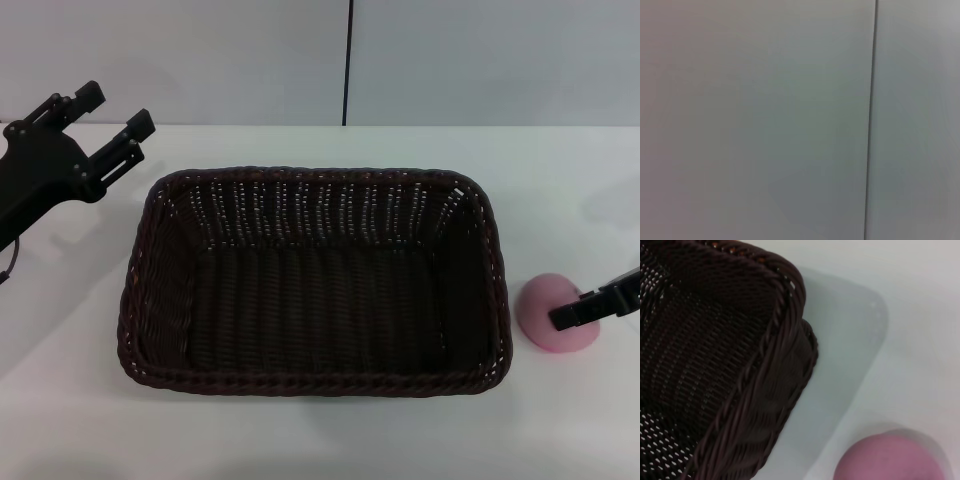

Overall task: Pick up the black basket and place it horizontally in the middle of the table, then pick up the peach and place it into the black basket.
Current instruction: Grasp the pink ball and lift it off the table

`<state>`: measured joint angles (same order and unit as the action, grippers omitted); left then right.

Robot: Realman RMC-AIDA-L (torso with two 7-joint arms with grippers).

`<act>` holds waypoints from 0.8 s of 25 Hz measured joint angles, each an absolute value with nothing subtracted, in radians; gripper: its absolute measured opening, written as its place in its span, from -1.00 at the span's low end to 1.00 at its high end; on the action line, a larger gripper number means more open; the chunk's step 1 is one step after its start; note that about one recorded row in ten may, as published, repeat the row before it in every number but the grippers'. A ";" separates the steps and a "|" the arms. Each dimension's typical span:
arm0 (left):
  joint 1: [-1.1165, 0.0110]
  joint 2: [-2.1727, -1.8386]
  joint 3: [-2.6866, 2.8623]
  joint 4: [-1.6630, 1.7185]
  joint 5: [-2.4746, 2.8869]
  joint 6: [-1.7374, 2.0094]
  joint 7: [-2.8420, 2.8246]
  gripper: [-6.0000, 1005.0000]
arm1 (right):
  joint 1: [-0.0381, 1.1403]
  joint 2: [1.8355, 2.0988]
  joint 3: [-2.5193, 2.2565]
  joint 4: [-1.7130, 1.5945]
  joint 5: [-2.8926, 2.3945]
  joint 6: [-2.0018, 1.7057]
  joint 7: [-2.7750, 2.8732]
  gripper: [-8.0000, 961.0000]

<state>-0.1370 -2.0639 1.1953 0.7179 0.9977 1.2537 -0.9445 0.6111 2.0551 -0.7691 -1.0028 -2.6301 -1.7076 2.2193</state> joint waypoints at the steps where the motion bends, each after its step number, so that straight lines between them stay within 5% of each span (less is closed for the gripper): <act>1: -0.137 -2.064 1.195 0.718 0.998 1.253 -0.944 0.39 | 0.611 2.055 -0.769 -1.003 -2.630 -1.708 2.219 0.25; 5: -0.142 -2.065 1.195 0.714 0.996 1.252 -0.943 0.39 | 0.604 2.062 -0.762 -1.038 -2.628 -1.721 2.208 0.24; 15: -0.172 -2.066 1.177 0.678 0.994 1.257 -0.932 0.39 | 0.512 2.067 -0.718 -1.308 -2.524 -1.797 2.253 -0.49; 20: -0.173 -2.065 1.172 0.670 0.994 1.259 -0.925 0.39 | 0.445 2.072 -0.714 -1.596 -2.484 -1.891 2.340 -0.61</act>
